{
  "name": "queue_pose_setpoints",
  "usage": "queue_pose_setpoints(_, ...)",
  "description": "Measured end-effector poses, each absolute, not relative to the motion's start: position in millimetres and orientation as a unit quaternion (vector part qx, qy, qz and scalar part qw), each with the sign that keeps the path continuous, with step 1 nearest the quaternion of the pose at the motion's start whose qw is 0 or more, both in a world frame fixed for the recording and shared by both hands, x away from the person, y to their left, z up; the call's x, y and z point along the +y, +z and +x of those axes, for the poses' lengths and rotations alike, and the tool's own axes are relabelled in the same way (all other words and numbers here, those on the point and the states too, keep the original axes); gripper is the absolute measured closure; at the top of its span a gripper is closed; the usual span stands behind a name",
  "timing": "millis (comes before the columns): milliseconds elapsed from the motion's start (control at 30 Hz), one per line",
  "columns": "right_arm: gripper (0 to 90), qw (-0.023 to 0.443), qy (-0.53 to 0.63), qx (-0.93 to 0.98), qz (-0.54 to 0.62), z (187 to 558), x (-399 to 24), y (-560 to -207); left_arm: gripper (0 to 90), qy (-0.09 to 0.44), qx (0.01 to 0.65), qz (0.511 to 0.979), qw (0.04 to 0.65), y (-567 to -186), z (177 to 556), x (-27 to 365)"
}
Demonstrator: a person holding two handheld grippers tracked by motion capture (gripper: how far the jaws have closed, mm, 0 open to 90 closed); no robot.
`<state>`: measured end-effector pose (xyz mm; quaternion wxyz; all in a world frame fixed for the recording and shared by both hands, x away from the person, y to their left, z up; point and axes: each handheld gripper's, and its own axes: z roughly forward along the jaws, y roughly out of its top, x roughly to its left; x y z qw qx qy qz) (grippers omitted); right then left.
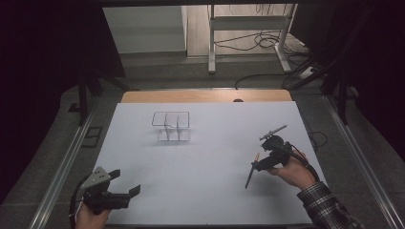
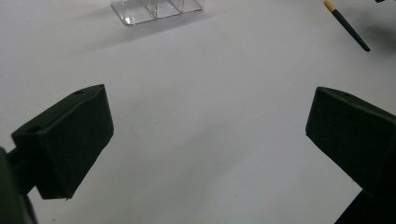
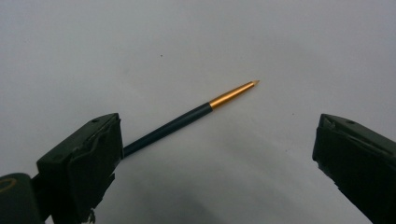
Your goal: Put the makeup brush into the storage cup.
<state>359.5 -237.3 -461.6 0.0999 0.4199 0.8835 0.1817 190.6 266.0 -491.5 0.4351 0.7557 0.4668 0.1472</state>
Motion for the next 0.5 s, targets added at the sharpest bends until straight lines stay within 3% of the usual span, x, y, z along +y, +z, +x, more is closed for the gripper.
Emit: queue_pose_setpoints(500, 14.3, 0.072, 0.141, 0.893, 0.421, 369.7, -227.0, -466.7, 1.2, 0.146, 0.466, 0.757, 0.434, -492.0, 190.9, 265.6)
